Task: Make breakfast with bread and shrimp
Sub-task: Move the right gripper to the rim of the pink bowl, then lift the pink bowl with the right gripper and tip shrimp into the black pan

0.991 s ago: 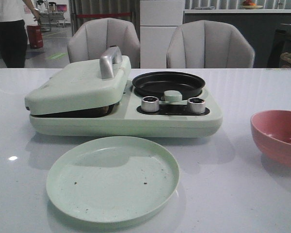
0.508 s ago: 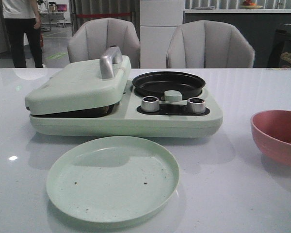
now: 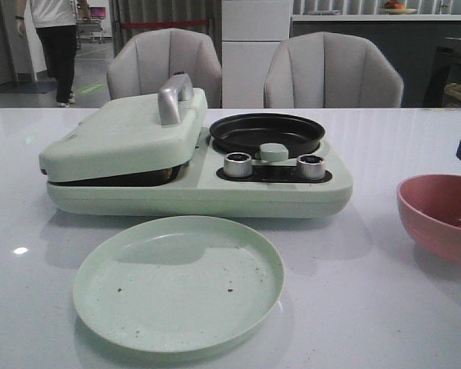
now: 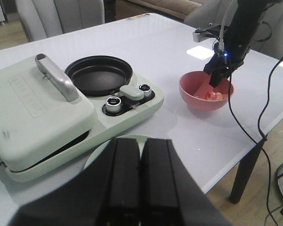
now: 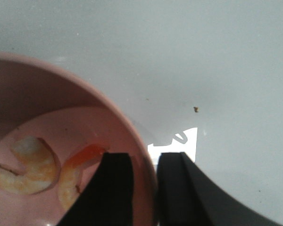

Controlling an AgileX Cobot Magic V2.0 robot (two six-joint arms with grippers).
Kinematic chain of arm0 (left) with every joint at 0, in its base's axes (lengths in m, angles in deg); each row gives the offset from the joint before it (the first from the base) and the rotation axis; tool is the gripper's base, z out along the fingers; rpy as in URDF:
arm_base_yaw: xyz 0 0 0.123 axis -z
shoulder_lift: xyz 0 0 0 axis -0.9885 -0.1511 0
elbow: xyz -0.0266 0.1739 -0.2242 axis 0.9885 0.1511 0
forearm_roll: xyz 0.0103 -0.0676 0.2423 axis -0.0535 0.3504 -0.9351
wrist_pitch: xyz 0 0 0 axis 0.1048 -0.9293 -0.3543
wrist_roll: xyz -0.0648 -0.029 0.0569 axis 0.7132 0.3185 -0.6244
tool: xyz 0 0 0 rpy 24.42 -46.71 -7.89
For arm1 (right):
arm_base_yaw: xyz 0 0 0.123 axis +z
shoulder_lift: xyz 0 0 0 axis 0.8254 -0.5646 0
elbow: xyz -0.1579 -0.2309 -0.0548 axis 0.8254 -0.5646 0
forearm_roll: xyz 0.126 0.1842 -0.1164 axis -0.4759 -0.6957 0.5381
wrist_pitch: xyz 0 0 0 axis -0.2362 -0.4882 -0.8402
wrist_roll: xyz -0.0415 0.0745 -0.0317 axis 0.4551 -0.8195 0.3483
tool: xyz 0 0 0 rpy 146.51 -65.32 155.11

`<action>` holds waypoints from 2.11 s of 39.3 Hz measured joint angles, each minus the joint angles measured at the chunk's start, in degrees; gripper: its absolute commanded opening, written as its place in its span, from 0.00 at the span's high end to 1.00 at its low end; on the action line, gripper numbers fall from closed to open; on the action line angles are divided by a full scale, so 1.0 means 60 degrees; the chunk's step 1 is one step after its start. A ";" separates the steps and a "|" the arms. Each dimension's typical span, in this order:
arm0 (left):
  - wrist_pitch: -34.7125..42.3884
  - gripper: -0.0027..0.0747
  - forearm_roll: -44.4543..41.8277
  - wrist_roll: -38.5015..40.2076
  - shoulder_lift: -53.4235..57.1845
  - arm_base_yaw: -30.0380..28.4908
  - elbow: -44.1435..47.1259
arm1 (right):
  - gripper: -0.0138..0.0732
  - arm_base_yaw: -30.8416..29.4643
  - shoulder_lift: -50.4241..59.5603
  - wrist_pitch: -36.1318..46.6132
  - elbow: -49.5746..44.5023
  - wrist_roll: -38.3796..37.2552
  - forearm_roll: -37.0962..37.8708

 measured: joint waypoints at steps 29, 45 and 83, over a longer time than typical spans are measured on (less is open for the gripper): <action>0.0000 0.84 0.0015 -0.0017 0.0000 0.0000 0.0000 | 0.79 0.3142 0.1098 -0.1472 0.4781 -0.0892 0.3513; 0.0000 0.84 0.0015 -0.0017 0.0000 0.0000 0.0000 | 0.79 0.5939 -0.0394 -0.2070 0.5634 -0.4406 1.0349; 0.0000 0.84 0.0015 -0.0017 0.0000 0.0000 0.0005 | 0.79 0.7051 -0.3167 -0.3007 0.8192 -0.5544 1.5580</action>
